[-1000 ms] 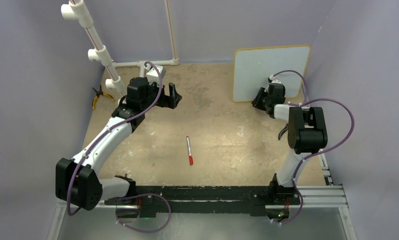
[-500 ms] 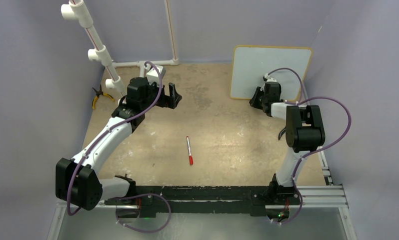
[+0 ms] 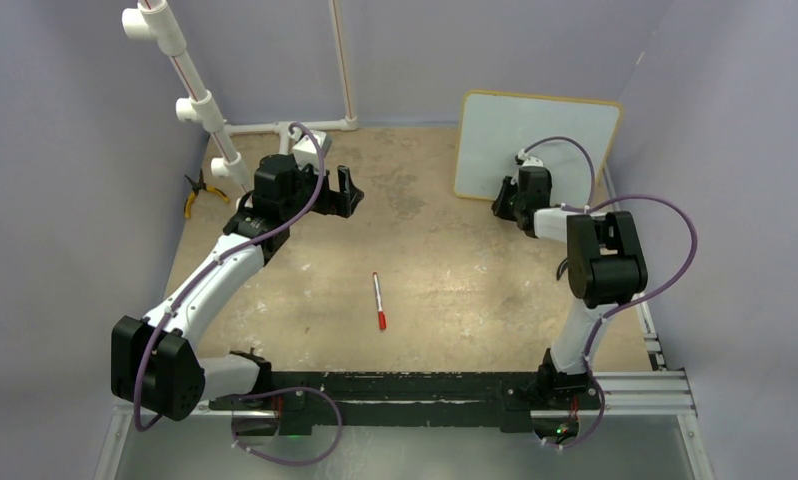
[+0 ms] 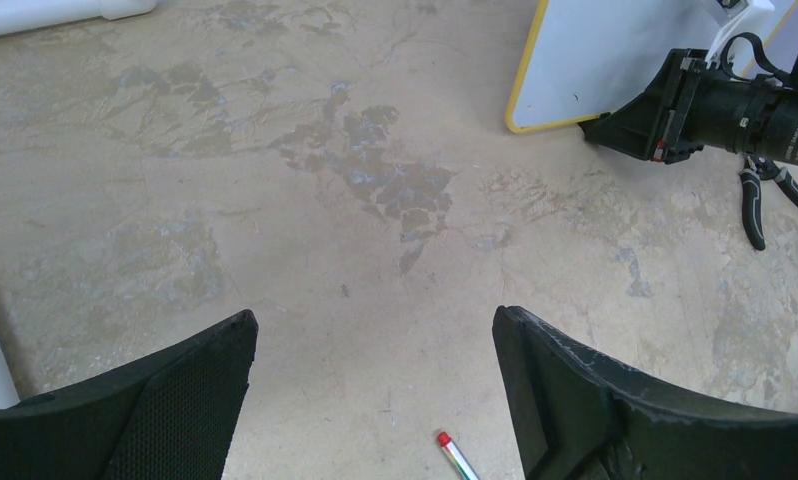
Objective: Write a sentence on the whiteboard
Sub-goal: Move the whiteboard to the center of the board.
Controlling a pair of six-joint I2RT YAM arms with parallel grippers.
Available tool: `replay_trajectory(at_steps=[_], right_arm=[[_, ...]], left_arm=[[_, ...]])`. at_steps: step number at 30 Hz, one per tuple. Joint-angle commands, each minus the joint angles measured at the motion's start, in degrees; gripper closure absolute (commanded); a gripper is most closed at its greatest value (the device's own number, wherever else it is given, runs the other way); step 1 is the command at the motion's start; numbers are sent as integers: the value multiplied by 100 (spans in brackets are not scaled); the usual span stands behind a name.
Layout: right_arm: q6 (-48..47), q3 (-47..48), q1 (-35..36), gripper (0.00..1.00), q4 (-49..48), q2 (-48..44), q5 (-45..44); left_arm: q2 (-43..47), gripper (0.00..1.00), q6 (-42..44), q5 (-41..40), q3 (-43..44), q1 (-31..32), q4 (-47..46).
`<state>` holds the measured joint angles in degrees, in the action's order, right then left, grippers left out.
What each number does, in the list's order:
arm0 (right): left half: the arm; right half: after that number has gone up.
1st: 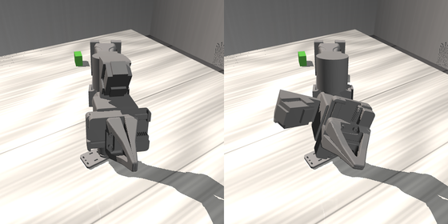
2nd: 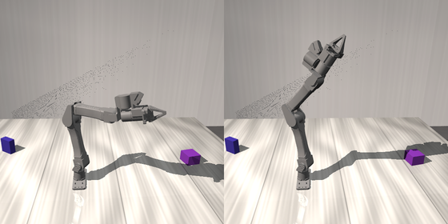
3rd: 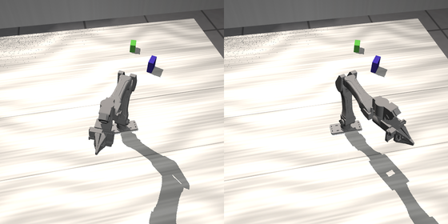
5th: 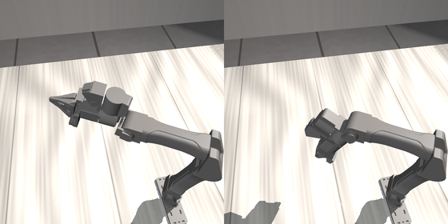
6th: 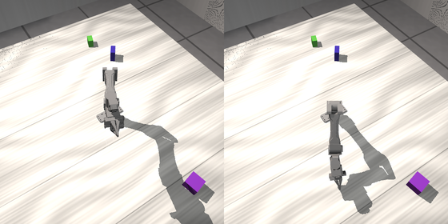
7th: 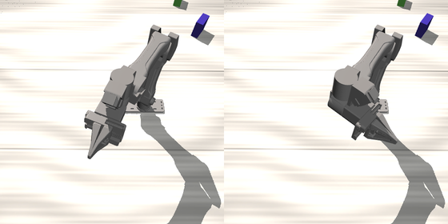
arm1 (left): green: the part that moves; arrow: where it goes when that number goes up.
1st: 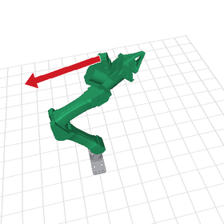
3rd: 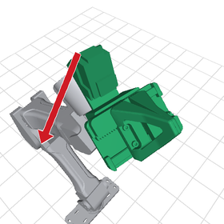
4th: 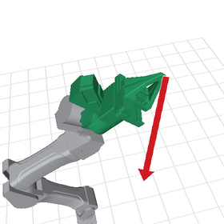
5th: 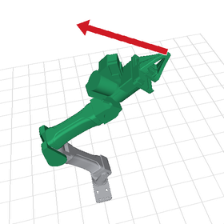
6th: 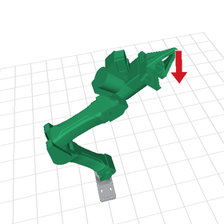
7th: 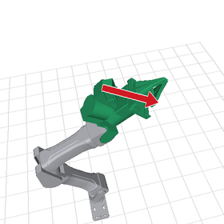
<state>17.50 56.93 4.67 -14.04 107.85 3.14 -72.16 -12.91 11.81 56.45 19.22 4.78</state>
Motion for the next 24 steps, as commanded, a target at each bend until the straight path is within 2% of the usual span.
replay_trajectory(at_steps=[1,9,24], right_arm=[[109,-230,320,100,-24,-319,62],[462,-679,886,100,-238,-659,-53],[1315,-1118,2474,100,-476,-997,-561]], left_arm=[[62,13,-37,56,27,29,-214],[53,13,-45,74,17,42,-222],[122,13,-61,59,-100,72,-47]])
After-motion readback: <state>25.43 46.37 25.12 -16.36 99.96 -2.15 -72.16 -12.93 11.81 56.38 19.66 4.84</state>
